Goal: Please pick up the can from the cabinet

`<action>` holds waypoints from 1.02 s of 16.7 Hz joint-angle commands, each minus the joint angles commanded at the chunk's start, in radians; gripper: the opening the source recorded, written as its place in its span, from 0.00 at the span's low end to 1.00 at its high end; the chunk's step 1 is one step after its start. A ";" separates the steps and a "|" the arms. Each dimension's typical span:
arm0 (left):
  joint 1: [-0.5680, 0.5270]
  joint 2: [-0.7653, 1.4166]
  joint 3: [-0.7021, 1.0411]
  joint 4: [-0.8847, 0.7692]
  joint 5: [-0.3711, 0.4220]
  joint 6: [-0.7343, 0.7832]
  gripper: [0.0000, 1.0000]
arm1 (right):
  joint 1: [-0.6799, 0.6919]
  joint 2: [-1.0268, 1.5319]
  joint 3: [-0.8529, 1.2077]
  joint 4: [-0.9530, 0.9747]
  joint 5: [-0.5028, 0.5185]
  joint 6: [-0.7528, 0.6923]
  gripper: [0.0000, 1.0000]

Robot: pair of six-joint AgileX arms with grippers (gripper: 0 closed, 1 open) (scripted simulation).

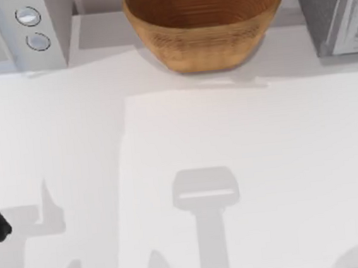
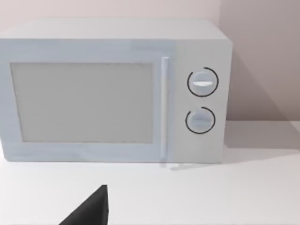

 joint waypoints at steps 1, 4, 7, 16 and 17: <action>0.000 0.000 0.000 0.000 0.000 0.000 1.00 | -0.003 0.036 0.013 0.016 -0.010 0.000 0.00; 0.000 0.000 0.000 0.000 0.000 0.000 1.00 | -0.005 0.081 0.028 0.035 -0.020 0.000 0.00; 0.000 0.000 0.000 0.000 0.000 0.000 1.00 | -0.005 0.081 0.028 0.035 -0.020 0.000 0.00; 0.000 0.000 0.000 0.000 0.000 0.000 1.00 | 0.053 0.105 0.052 0.014 0.038 -0.020 0.00; 0.000 0.000 0.000 0.000 0.000 0.000 1.00 | 0.053 0.105 0.052 0.014 0.038 -0.020 0.00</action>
